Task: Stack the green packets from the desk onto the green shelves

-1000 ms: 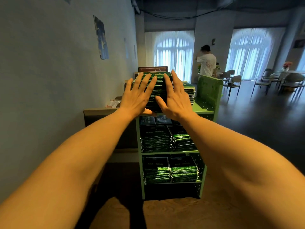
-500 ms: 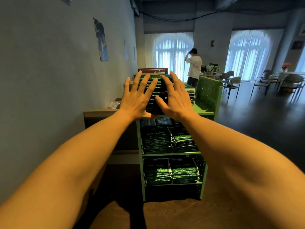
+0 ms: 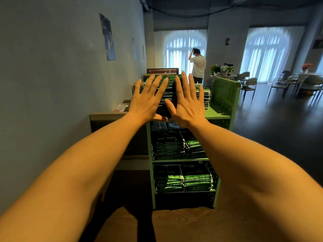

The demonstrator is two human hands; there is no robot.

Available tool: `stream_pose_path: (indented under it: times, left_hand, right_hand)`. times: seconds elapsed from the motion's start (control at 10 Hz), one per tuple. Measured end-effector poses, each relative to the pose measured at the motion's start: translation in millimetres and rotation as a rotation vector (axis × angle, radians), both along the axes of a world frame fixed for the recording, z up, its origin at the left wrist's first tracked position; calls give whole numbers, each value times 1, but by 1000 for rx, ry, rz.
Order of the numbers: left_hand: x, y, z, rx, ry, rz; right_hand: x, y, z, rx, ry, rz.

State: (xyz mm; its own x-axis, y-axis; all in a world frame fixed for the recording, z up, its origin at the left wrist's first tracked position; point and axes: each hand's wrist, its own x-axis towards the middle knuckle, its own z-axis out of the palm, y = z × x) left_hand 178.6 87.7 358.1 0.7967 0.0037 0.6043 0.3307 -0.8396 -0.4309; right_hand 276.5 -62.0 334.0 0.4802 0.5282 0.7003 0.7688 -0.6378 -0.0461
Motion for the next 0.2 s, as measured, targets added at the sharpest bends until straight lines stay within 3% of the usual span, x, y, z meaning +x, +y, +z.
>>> stream_pose_path:
  times: [0.2]
  left_hand:
    - [-3, 0, 2, -10, -13, -57]
  right_hand:
    - [-5, -2, 3, 50, -20, 40]
